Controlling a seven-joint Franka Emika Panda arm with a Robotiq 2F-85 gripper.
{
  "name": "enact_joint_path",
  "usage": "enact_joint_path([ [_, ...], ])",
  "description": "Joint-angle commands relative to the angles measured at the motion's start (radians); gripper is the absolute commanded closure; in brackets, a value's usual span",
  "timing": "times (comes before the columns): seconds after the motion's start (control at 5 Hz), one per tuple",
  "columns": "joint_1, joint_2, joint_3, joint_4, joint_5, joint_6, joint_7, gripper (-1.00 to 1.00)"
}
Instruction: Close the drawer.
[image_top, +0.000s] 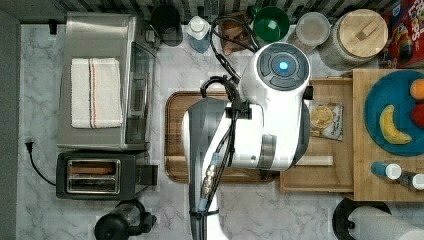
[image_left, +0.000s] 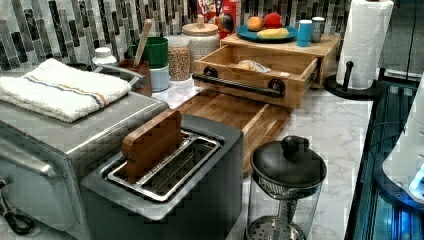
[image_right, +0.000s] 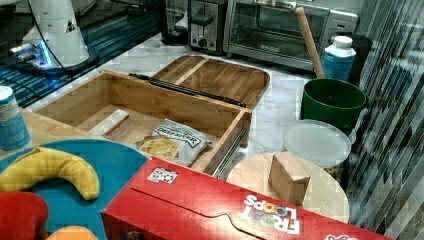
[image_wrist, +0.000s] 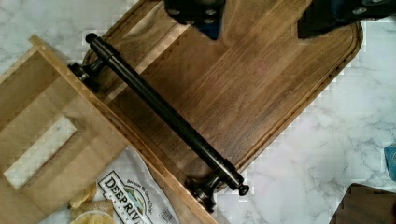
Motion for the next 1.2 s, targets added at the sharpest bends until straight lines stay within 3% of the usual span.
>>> enact_joint_path([
  [0.2,-0.005,0.003,0.001,0.0,0.001,0.001,-0.013,1.0],
  [0.4,0.0,0.003,-0.004,0.0,0.002,0.001,-0.013,1.0],
  [0.6,0.011,-0.001,0.017,-0.039,0.066,0.047,-0.143,-1.0],
  [0.8,0.013,-0.006,0.05,-0.058,0.125,0.05,-0.241,-1.0],
  [1.2,0.032,-0.027,0.075,-0.157,0.121,0.114,-0.517,-1.0],
])
